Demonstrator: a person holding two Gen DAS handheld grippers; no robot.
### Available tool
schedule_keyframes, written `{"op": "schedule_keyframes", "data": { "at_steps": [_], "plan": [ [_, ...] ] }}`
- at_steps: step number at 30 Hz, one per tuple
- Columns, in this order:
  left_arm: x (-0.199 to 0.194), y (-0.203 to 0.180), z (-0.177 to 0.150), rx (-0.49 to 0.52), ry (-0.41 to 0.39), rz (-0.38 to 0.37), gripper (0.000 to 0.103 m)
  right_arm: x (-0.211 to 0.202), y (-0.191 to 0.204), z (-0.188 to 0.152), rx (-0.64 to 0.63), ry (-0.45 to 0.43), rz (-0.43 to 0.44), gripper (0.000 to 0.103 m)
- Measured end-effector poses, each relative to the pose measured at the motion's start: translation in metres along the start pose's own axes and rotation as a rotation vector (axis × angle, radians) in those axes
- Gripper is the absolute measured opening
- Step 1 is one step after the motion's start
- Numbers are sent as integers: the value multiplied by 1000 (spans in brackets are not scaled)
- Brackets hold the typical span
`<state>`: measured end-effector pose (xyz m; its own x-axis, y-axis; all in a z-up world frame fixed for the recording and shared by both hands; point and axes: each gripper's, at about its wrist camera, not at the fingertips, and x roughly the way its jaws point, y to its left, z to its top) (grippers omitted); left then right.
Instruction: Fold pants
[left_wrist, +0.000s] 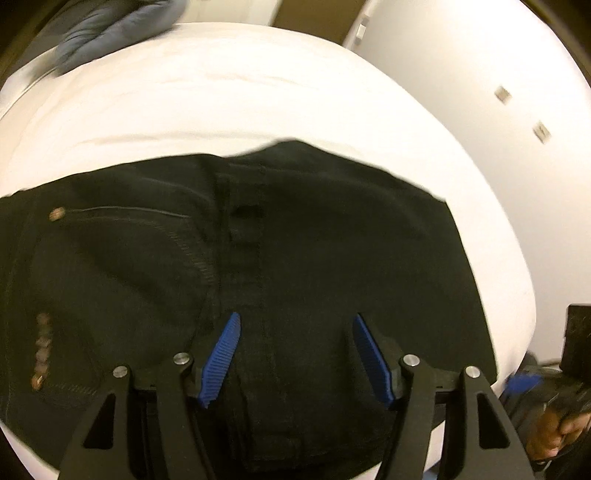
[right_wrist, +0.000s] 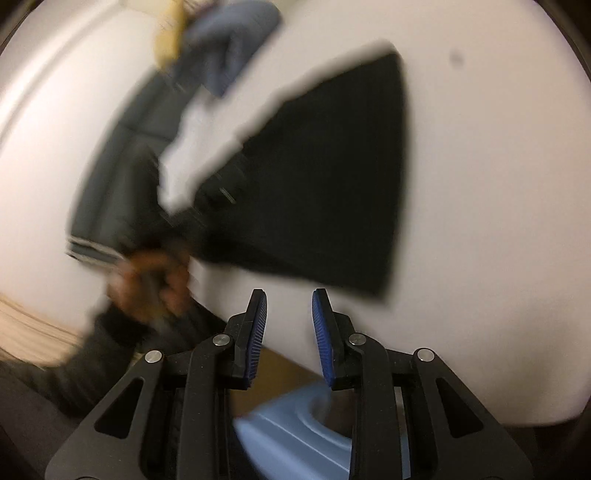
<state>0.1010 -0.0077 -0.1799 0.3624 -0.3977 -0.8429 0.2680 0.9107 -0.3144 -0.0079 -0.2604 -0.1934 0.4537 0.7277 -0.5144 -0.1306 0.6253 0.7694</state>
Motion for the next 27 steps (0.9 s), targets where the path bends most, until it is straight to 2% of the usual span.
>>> {"op": "schedule_keyframes", "data": {
  "at_steps": [2,4,7,9,10,11,13,15,17,19,21,25,27],
  "plan": [
    [-27,11,-5,-47,-73,-3,69,1,8,25,3,-59,82,26],
    [-55,24,-12,-99,-158,1,86,18,8,46,11,-77,123,26],
    [-103,60,-31,-238,-298,12,93,64,-12,56,83,1,136,26],
    [-127,92,-47,-351,-358,23,94,97,-51,45,166,117,-63,24],
    [-134,106,-53,-393,-370,30,94,103,-59,40,179,93,-72,19],
    [-142,125,-61,-455,-381,42,94,98,-59,38,170,36,-68,8],
    [-152,153,-74,-550,-400,52,94,96,-56,37,192,40,-83,9],
    [-155,180,-88,-650,-407,25,94,89,-48,37,205,30,-110,15],
    [-151,201,-98,-756,-406,-6,94,74,-38,38,204,-7,-77,20],
    [-146,212,-107,-831,-408,-43,94,64,-29,40,224,-44,-42,32],
    [-133,216,-113,-872,-401,-79,94,58,-23,41,243,-72,19,50],
    [-112,222,-117,-950,-365,-157,94,60,-9,44,244,-71,92,50],
    [-104,228,-119,-991,-376,-206,94,63,-5,45,252,-66,129,50]
  ]
}}
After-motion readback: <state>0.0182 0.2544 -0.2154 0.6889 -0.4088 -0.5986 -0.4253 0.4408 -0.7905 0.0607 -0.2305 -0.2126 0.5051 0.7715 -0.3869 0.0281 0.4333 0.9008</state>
